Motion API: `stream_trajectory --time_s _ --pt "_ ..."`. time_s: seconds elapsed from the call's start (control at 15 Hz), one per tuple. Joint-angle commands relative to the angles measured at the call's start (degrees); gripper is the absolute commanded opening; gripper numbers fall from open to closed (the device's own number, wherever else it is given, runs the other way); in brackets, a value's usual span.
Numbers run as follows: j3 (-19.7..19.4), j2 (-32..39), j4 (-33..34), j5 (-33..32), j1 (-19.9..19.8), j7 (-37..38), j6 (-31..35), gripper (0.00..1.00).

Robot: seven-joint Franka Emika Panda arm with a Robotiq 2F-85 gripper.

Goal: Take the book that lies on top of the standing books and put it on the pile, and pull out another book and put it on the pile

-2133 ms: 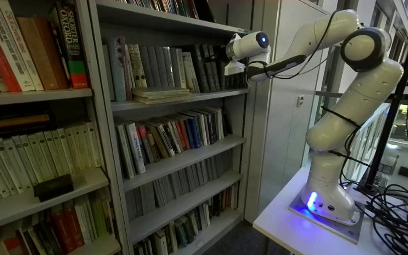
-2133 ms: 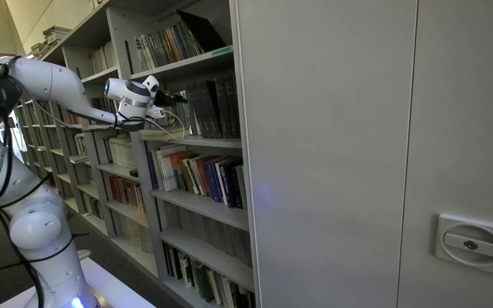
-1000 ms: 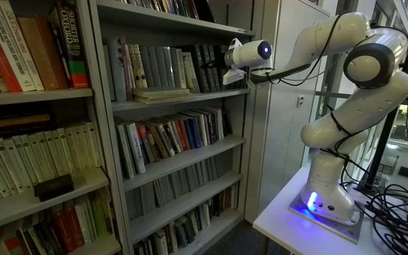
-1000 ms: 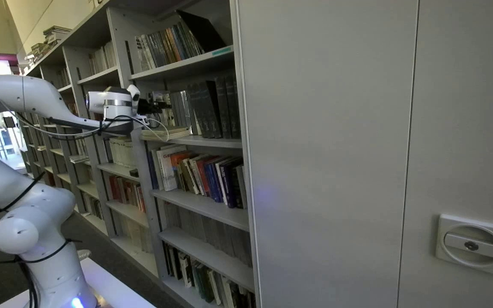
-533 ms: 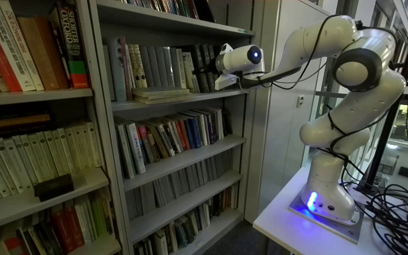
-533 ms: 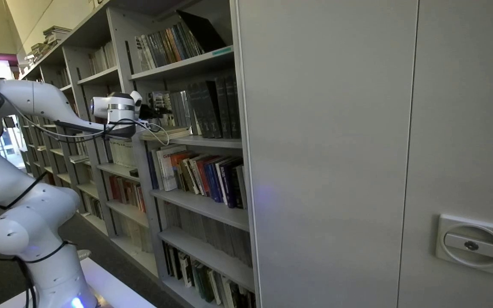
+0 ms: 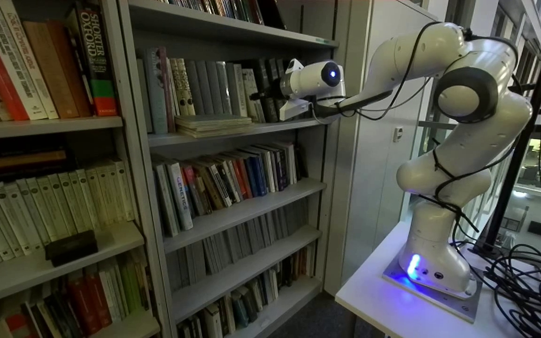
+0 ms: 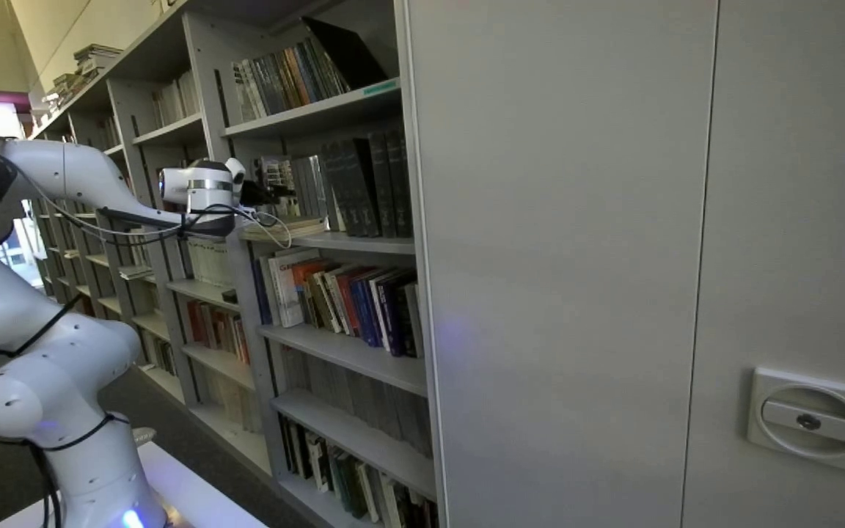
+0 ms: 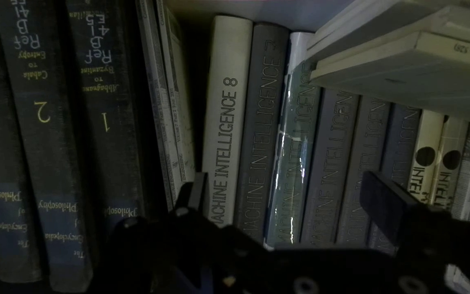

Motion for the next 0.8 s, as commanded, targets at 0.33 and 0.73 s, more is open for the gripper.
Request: stream_trajectory --time_s 0.33,0.73 --pt "4.6 -1.6 5.4 2.7 -7.7 1.8 2.2 1.00" --pt "13.0 -2.6 11.5 7.8 -18.9 1.7 1.9 1.00"
